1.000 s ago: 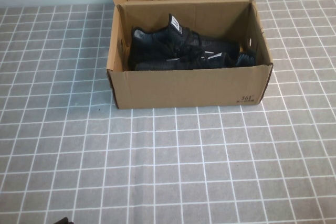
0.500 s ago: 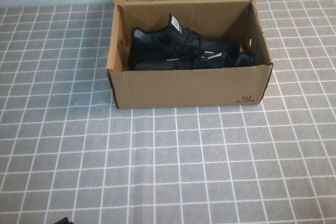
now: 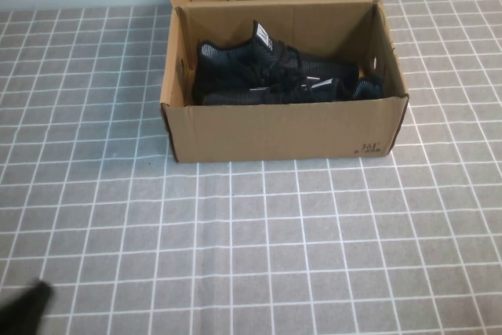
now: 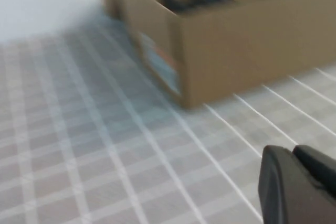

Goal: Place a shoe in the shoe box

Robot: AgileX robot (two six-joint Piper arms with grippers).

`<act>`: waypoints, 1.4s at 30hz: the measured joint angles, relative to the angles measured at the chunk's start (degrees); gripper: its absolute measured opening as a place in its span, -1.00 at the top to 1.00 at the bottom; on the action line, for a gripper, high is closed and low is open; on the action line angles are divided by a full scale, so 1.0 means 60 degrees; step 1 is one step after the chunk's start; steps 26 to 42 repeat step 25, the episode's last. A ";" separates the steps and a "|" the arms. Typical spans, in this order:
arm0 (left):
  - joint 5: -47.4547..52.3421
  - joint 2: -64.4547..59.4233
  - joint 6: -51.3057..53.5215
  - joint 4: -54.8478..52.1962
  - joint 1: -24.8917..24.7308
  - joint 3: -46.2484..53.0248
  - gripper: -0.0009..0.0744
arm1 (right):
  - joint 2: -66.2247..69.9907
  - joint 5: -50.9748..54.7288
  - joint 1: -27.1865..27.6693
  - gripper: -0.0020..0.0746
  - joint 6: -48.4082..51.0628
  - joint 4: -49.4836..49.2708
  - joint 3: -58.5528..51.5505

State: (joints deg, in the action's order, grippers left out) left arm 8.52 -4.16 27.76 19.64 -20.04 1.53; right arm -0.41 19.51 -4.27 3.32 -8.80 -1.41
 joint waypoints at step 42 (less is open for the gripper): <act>0.2276 0.0802 -0.3481 -0.3069 0.2080 0.0000 0.98 | -0.0020 0.0007 0.0000 0.99 0.0000 0.0000 0.0000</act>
